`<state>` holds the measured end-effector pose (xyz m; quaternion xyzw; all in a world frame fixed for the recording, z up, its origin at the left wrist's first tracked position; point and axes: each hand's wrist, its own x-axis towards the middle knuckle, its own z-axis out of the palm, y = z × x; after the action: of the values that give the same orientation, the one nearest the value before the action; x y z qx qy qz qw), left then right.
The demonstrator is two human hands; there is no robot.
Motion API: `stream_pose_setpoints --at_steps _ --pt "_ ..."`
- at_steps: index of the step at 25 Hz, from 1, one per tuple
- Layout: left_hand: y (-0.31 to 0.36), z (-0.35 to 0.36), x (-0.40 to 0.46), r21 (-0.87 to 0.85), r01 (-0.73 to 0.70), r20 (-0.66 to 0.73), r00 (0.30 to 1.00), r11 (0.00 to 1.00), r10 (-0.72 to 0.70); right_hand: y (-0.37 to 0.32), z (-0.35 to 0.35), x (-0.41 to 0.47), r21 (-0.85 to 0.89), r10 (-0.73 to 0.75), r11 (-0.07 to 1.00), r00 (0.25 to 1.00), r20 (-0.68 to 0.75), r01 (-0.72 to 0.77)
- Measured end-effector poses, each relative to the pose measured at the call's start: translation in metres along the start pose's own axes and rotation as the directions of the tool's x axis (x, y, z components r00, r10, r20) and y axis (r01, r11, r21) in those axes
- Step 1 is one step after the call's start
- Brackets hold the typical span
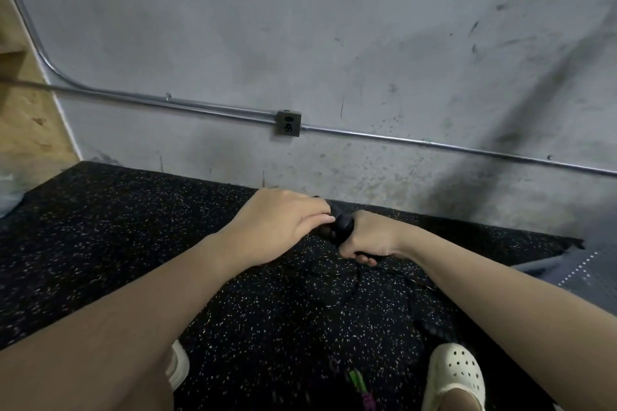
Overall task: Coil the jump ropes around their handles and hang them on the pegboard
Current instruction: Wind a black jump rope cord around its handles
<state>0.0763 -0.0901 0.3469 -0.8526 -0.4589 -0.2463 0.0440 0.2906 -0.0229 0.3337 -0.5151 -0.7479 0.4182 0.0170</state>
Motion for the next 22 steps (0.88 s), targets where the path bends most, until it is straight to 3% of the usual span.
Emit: stream_pose_setpoints --at_steps 4,6,10,13,16,18,20,22 --pt "-0.001 0.020 0.003 -0.186 0.092 0.121 0.990 0.978 -0.070 0.003 0.026 0.005 -0.421 -0.104 0.896 0.989 0.107 0.140" --pt "-0.004 0.024 0.002 -0.349 0.179 0.203 0.973 0.920 -0.112 0.003 0.036 -0.001 -0.450 -0.183 0.857 0.965 0.189 0.251" --pt "-0.005 0.018 -0.001 -0.614 0.306 0.355 0.930 0.728 -0.092 -0.005 0.031 -0.033 -0.229 -0.264 0.914 0.919 0.292 0.335" --pt "0.006 0.010 -0.004 -0.686 0.346 0.381 0.920 0.640 -0.090 -0.011 0.020 -0.053 0.119 -0.356 0.935 0.874 0.332 0.335" --pt "0.018 0.007 -0.005 -0.503 0.333 0.337 0.925 0.797 -0.174 -0.012 0.016 -0.062 0.482 -0.447 0.834 0.842 0.301 0.270" --pt "0.022 0.004 -0.006 -0.490 0.334 0.293 0.933 0.805 -0.209 -0.012 0.011 -0.063 0.666 -0.480 0.706 0.854 0.200 0.241" --pt "0.026 0.000 -0.006 -0.469 0.351 0.295 0.927 0.810 -0.231 -0.010 0.003 -0.063 0.764 -0.449 0.594 0.892 0.055 0.252" --pt "0.035 -0.005 -0.006 -0.383 0.359 0.300 0.920 0.851 -0.253 -0.008 -0.003 -0.061 0.777 -0.392 0.571 0.919 -0.026 0.265"
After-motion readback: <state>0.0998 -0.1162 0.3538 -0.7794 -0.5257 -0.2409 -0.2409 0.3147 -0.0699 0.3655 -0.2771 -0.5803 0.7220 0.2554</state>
